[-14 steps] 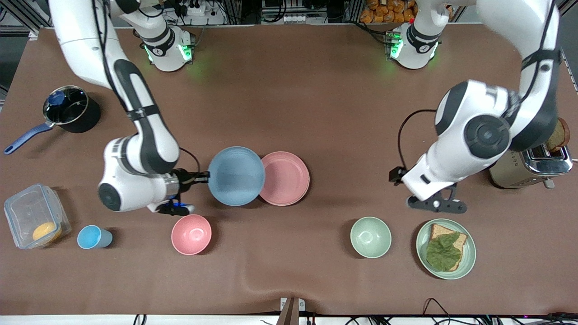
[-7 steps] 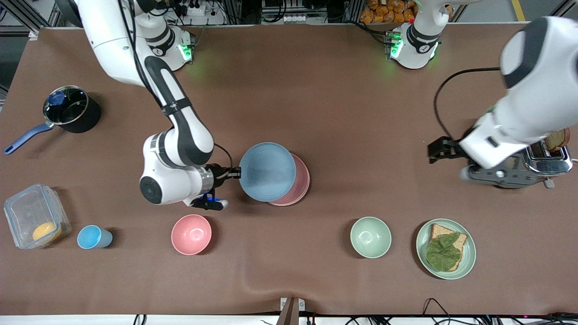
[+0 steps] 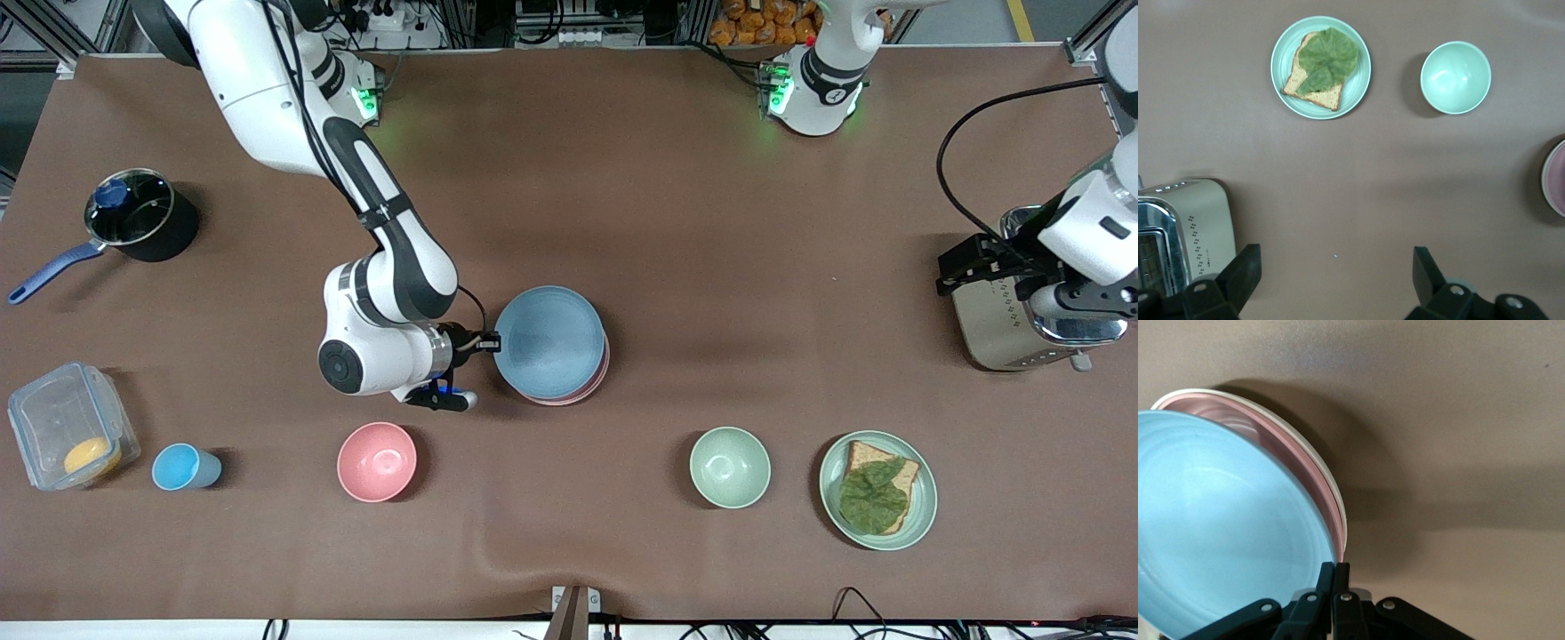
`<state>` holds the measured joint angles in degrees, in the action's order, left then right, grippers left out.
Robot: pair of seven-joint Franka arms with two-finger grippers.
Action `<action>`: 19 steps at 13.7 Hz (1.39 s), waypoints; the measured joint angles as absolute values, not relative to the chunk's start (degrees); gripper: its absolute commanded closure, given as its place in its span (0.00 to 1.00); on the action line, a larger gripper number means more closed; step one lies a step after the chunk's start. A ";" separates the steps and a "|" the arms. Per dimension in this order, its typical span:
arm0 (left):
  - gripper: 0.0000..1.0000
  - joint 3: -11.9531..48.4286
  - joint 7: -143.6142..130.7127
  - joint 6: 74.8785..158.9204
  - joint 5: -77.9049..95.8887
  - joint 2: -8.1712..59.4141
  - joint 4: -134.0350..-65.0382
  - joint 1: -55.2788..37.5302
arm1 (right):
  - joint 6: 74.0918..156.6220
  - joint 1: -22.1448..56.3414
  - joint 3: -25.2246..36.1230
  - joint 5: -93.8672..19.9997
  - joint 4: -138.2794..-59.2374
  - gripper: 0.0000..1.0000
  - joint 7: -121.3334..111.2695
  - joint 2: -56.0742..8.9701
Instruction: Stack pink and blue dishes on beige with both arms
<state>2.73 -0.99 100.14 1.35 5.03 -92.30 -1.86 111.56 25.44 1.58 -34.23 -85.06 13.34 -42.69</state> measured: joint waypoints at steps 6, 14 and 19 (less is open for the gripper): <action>0.00 1.82 -0.01 101.78 1.35 3.69 -95.32 -1.88 | 111.62 25.50 1.59 -34.49 -84.86 0.00 14.19 -42.83; 0.00 1.85 0.06 101.88 1.35 3.66 -95.29 -2.00 | 98.27 15.94 4.47 -29.98 -78.24 0.00 12.90 -40.14; 0.00 1.77 0.06 101.88 1.35 3.67 -95.33 -1.96 | 92.17 4.15 4.95 -15.10 -77.78 0.00 8.35 -32.53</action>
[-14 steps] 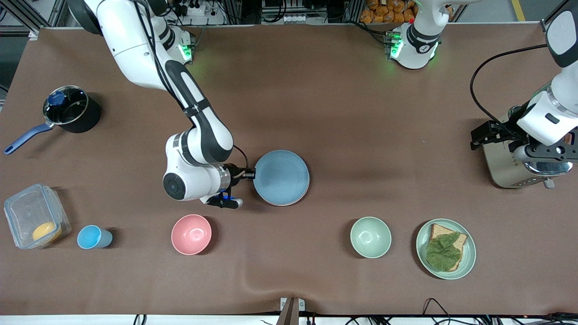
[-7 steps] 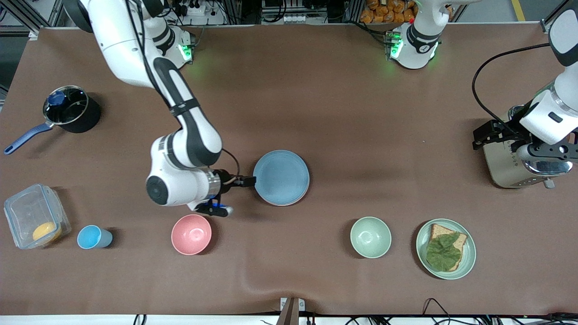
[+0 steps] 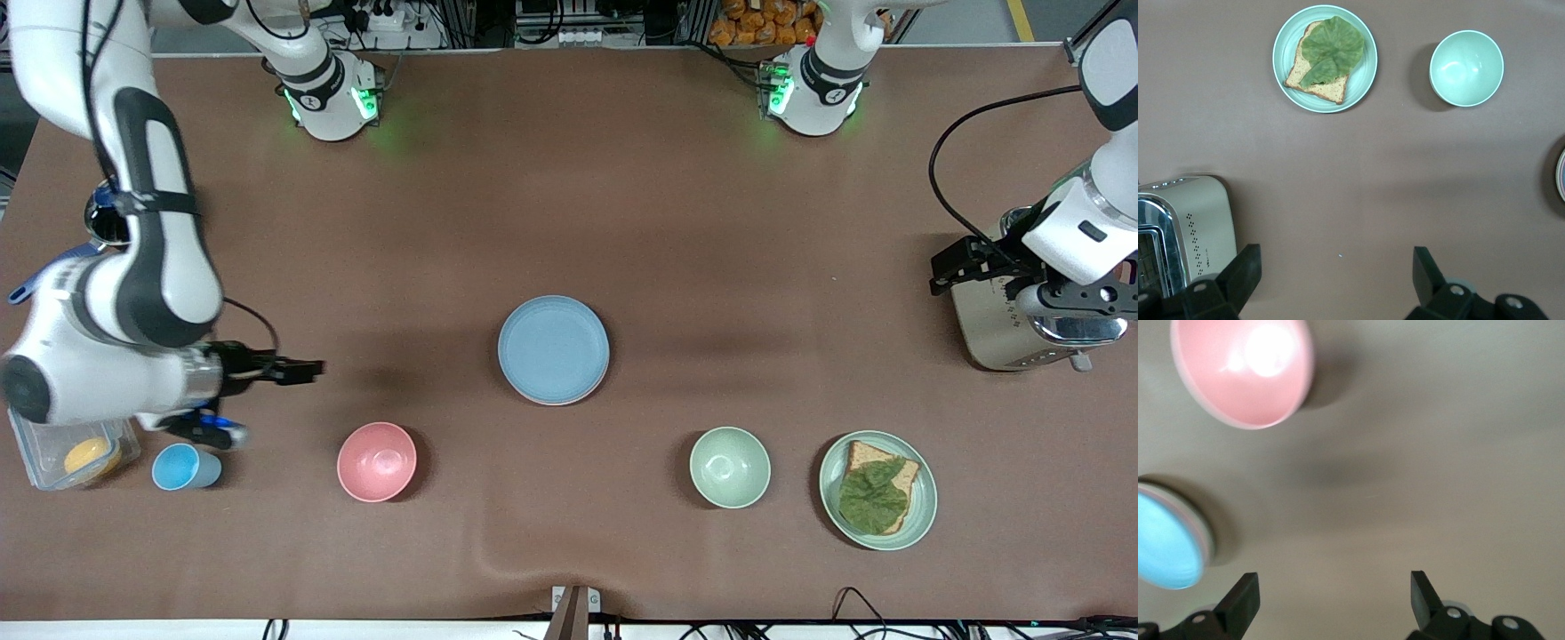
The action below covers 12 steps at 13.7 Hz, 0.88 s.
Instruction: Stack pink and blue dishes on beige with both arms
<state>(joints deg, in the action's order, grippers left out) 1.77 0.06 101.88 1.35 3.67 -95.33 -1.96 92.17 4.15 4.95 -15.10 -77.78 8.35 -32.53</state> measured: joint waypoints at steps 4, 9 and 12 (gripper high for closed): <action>0.00 1.78 0.06 101.87 1.35 3.68 -95.35 -1.95 | 91.91 0.37 5.15 -9.63 -77.80 0.00 3.11 -28.37; 0.00 1.56 0.06 101.59 1.35 3.69 -95.38 -1.91 | 89.72 -0.24 5.16 -7.05 -82.40 0.00 3.86 -15.96; 0.00 1.47 0.06 101.54 1.35 3.69 -95.34 -1.88 | 87.30 -0.25 5.14 -2.65 -85.93 0.00 4.32 -6.49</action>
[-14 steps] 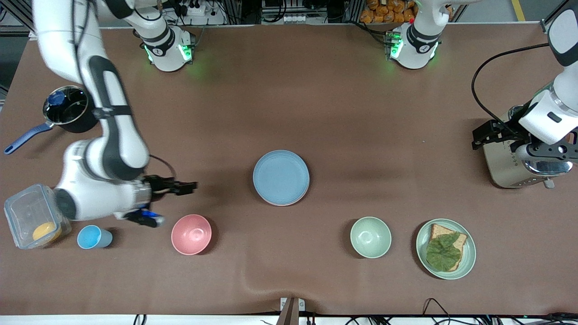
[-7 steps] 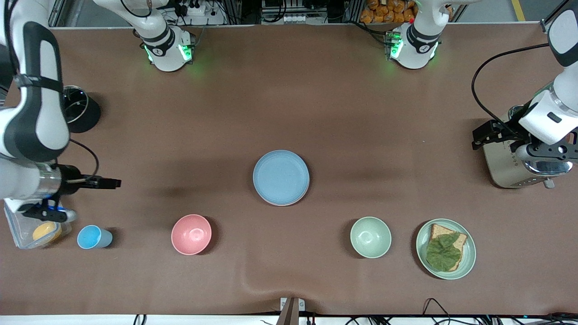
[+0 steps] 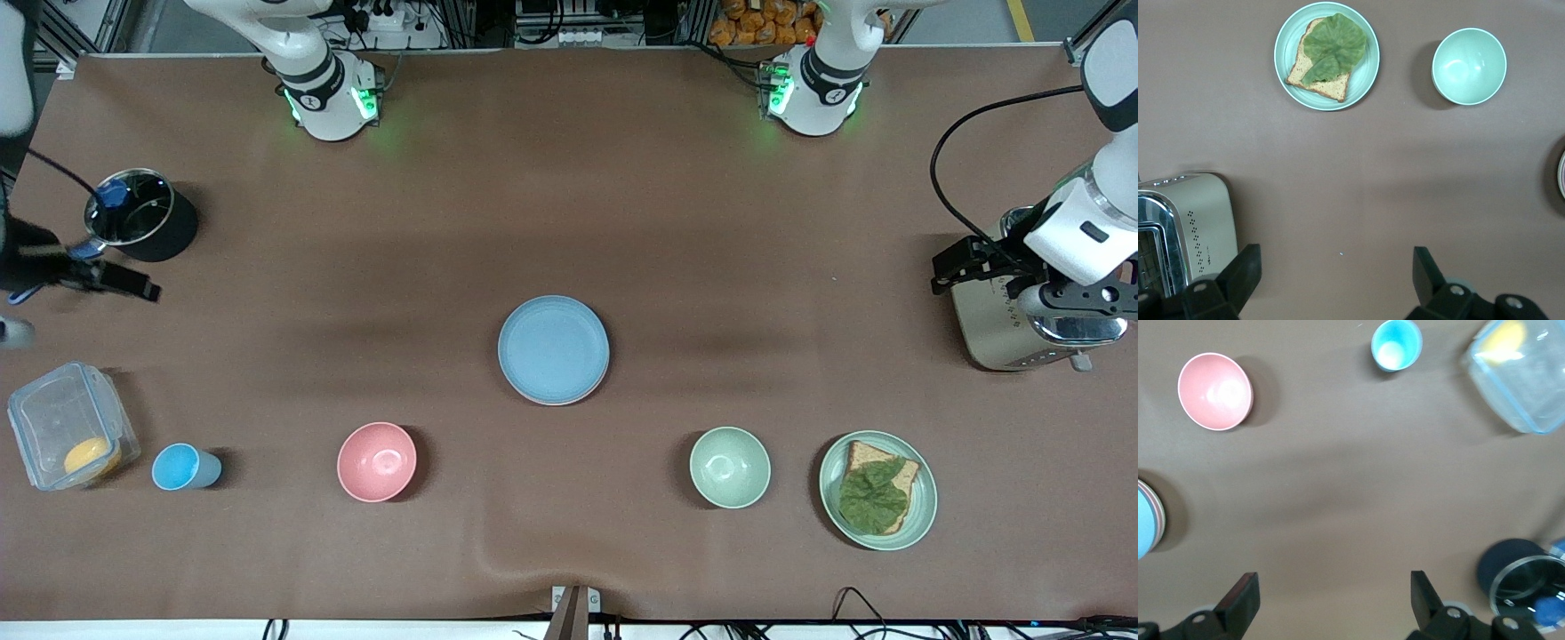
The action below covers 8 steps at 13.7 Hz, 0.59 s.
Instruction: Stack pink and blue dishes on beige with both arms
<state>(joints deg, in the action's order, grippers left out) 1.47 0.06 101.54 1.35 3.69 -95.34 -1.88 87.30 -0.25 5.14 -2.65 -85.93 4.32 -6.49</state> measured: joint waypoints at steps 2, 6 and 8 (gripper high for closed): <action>0.00 1.34 0.06 101.33 1.35 3.69 -95.33 -1.36 | 87.03 -0.25 5.10 -2.04 -87.10 0.00 4.33 -3.51; 0.00 1.09 0.06 101.20 1.35 3.68 -95.05 -0.38 | 87.54 -0.03 4.47 -2.03 -88.38 0.00 4.33 -3.55; 0.00 1.09 0.06 101.17 1.35 3.68 -94.98 -0.39 | 88.04 0.19 4.20 -2.03 -88.37 0.00 4.33 -3.68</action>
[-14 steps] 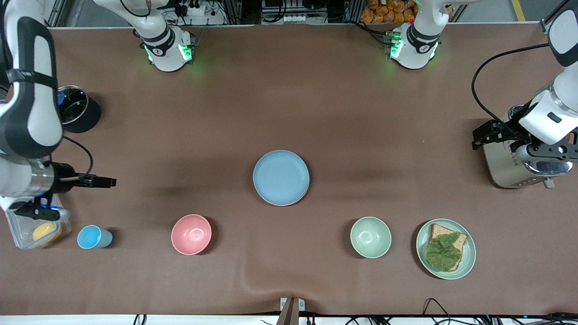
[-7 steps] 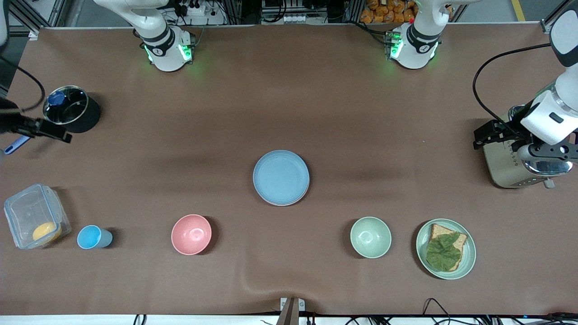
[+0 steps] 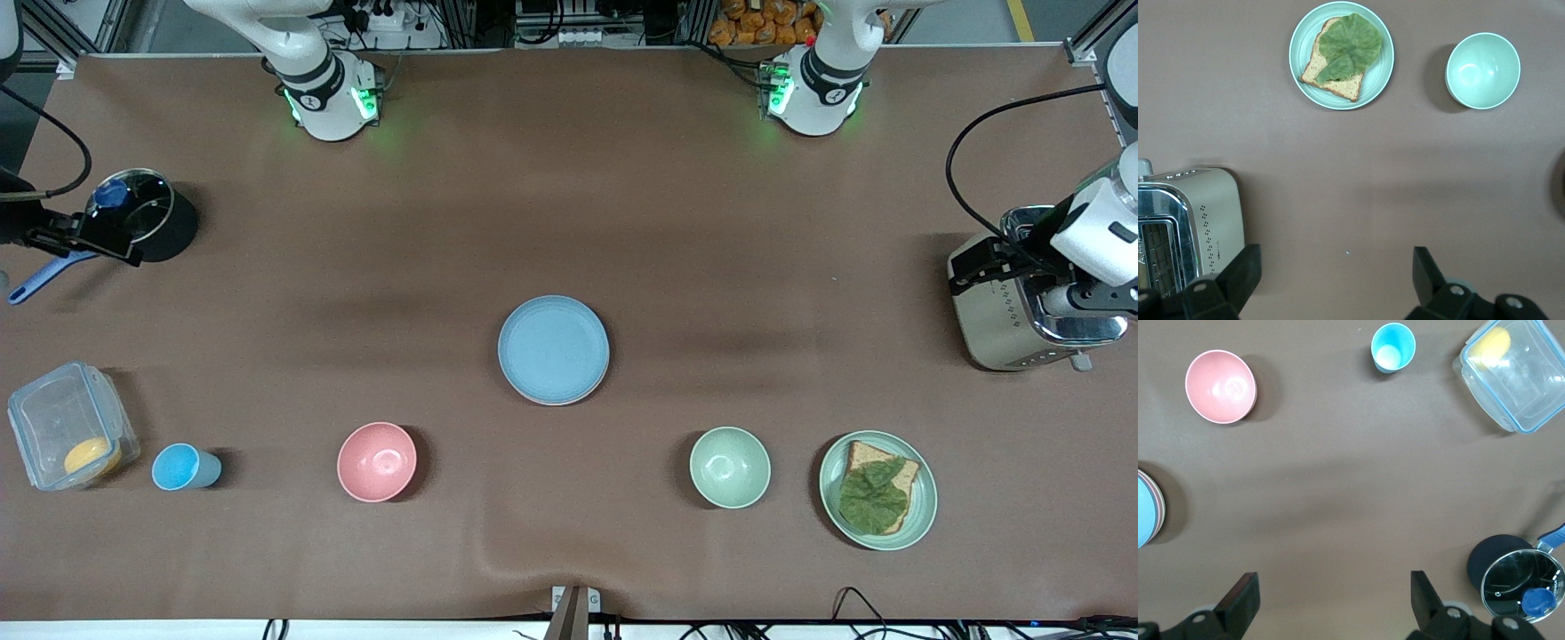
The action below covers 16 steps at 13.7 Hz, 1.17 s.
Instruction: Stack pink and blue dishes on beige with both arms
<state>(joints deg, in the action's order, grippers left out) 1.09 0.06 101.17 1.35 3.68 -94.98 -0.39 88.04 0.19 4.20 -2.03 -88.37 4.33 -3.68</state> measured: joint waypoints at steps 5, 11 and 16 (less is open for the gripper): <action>0.00 1.09 0.06 101.11 1.35 3.68 -94.56 -0.38 | 88.24 1.38 4.11 -2.03 -88.34 0.00 4.32 -3.90; 0.00 1.09 0.06 100.56 1.35 3.68 -94.56 -0.38 | 88.39 2.66 4.10 -2.03 -88.26 0.00 4.32 -4.80; 0.00 1.08 0.06 100.39 1.35 3.68 -94.56 0.11 | 88.44 2.65 4.18 -2.03 -88.22 0.00 4.32 -4.89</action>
<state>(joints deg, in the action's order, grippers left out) 1.08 0.06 100.39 1.35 3.68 -94.56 0.11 88.44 2.65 4.18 -2.03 -88.22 4.32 -4.89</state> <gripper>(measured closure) 0.000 0.000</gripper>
